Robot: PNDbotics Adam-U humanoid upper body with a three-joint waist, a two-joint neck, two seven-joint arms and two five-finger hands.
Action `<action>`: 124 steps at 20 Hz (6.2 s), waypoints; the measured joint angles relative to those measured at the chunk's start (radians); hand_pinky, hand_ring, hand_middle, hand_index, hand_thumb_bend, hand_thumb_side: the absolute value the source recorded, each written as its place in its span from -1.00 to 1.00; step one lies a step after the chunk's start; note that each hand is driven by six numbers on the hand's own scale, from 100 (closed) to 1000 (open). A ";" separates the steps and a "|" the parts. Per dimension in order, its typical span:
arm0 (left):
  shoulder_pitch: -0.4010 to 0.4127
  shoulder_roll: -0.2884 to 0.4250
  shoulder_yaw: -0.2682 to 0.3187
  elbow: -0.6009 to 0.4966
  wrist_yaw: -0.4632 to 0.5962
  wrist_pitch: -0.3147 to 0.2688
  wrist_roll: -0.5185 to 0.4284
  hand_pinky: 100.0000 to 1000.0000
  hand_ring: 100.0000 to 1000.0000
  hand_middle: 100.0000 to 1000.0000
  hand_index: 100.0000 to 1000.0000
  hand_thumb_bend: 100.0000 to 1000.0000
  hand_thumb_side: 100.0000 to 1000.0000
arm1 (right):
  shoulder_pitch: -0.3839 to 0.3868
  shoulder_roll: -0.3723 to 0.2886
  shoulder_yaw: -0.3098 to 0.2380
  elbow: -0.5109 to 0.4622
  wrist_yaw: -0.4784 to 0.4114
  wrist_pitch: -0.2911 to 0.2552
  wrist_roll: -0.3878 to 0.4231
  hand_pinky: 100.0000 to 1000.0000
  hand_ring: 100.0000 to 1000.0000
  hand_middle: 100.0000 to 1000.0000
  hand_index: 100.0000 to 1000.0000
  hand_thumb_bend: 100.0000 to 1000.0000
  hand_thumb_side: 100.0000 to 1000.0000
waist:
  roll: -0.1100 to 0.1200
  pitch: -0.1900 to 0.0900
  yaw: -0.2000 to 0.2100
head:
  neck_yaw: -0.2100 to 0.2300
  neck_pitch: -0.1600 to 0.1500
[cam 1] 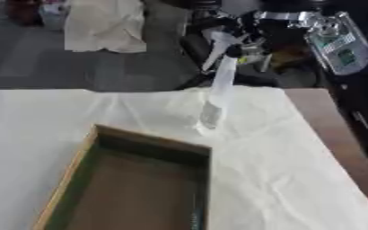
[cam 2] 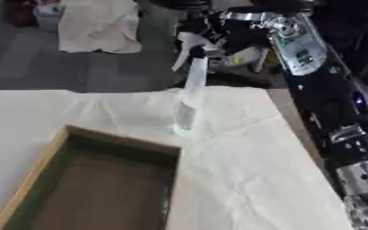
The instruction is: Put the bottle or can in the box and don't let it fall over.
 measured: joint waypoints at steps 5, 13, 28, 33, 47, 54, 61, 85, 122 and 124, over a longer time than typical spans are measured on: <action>0.000 0.000 -0.001 0.000 -0.001 0.004 -0.002 0.30 0.61 0.67 0.52 -0.60 0.70 | 0.002 -0.008 0.000 -0.012 -0.027 0.010 -0.025 0.47 0.56 0.53 0.50 -0.29 -0.30 | -0.001 0.000 0.000 | 0.000 0.002; 0.000 0.000 -0.006 0.000 -0.001 0.010 -0.006 0.31 0.61 0.67 0.52 -0.61 0.70 | 0.002 -0.009 0.000 -0.017 -0.033 0.017 -0.054 0.42 0.48 0.48 0.46 -0.30 -0.44 | -0.001 0.000 -0.001 | 0.000 0.006; -0.001 -0.001 -0.006 0.000 -0.005 0.011 -0.008 0.31 0.61 0.67 0.51 -0.64 0.71 | 0.002 -0.007 0.006 -0.016 -0.014 0.008 -0.064 0.46 0.53 0.52 0.44 -0.50 -0.76 | -0.007 0.005 0.006 | -0.001 0.005; -0.001 -0.001 -0.006 0.000 -0.005 0.014 -0.010 0.31 0.61 0.67 0.51 -0.64 0.71 | 0.002 -0.007 0.006 -0.016 -0.022 0.016 -0.078 0.47 0.51 0.50 0.40 -0.59 -0.83 | -0.007 0.005 0.007 | -0.001 0.004; -0.001 -0.002 -0.006 0.000 -0.005 0.020 -0.015 0.31 0.61 0.68 0.51 -0.66 0.72 | 0.002 -0.007 0.006 -0.016 -0.039 0.036 -0.087 0.39 0.41 0.42 0.32 -0.71 -0.94 | -0.007 0.007 0.008 | -0.001 0.000; -0.001 -0.009 -0.006 0.000 -0.006 0.022 -0.017 0.31 0.61 0.68 0.51 -0.68 0.72 | 0.002 -0.006 0.006 -0.016 -0.039 0.036 -0.086 0.40 0.38 0.40 0.31 -0.73 -1.00 | -0.007 0.009 0.009 | -0.001 -0.002; -0.001 -0.009 -0.006 0.000 -0.007 0.023 -0.019 0.31 0.61 0.68 0.51 -0.69 0.72 | 0.002 0.000 0.006 -0.016 -0.039 0.037 -0.087 0.44 0.16 0.32 0.25 -0.76 -1.00 | -0.007 0.011 0.012 | -0.001 -0.002; -0.001 -0.009 -0.006 0.000 -0.008 0.023 -0.019 0.30 0.60 0.68 0.47 -0.72 0.72 | 0.001 0.002 0.007 -0.016 -0.035 0.049 -0.110 0.25 0.02 0.28 0.22 -0.86 -1.00 | -0.012 0.011 0.011 | -0.002 -0.002; -0.001 -0.010 -0.006 0.000 -0.008 0.021 -0.017 0.29 0.59 0.66 0.43 -0.73 0.70 | 0.005 0.002 0.007 -0.016 -0.014 0.024 -0.107 0.24 -0.28 -0.08 -0.14 -1.00 -1.00 | -0.015 0.011 0.010 | -0.007 0.006; -0.001 -0.010 -0.006 0.000 -0.008 0.021 -0.017 0.29 0.59 0.66 0.43 -0.73 0.70 | 0.005 0.002 0.007 -0.016 -0.014 0.022 -0.110 0.20 -0.33 -0.16 -0.21 -1.00 -1.00 | -0.016 0.011 0.010 | -0.008 0.007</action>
